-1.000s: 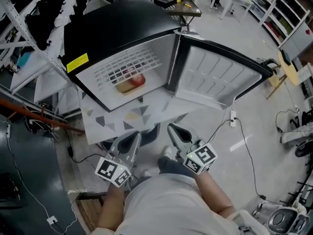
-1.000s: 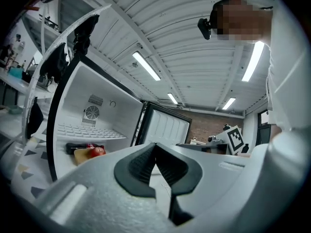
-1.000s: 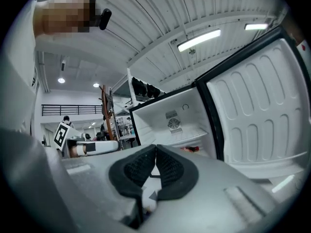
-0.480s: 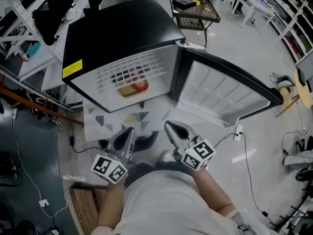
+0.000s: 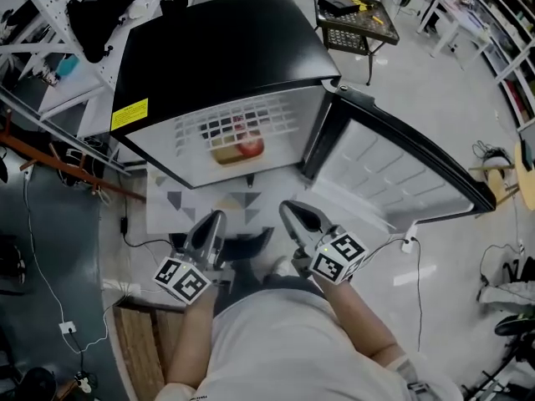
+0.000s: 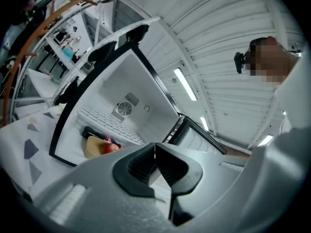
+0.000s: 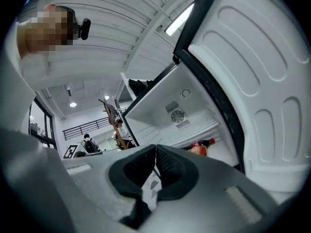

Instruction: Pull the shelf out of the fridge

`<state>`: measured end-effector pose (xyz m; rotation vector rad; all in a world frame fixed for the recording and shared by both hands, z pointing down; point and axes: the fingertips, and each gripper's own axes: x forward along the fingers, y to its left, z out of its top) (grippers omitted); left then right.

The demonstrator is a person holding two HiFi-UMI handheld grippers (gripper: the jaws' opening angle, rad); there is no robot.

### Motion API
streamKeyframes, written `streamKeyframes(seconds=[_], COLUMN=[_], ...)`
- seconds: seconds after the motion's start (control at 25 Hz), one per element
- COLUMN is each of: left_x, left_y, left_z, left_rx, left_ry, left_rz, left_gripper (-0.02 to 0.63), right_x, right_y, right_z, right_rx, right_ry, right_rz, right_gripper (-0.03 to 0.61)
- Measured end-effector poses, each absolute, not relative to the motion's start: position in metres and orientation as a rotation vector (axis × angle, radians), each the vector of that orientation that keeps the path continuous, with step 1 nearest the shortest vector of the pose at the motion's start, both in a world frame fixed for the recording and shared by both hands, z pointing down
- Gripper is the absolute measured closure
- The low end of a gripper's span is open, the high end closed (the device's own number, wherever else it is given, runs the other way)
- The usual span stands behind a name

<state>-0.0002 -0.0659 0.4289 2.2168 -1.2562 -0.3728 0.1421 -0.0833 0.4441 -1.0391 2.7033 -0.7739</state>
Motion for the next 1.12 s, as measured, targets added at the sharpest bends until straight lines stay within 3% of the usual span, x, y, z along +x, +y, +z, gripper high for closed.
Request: streamKeyframes(seconds=[0.8, 0.96, 1.12], left_x=[-0.056, -0.059, -0.067], left_y=[-0.153, -0.170, -0.188], left_z=[0.476, 0.492, 0.500], left_rx=[1.902, 1.775, 1.691], left_ry=[-1.041, -0.977, -0.956], left_rz=[-0.641, -0.706, -0.776], left_gripper=[0.599, 0.508, 0.508], right_x=[0.089, 0.083, 0.077], right_y=[-0.171, -0.193, -0.214], right_z=[0.470, 0.479, 0.487], right_rx=[-1.064, -1.096, -1.082], right_ry=[2.469, 2.417, 2.291], right_rz=[-1.128, -1.185, -1.291], right_gripper=[0.555, 0.512, 0.493])
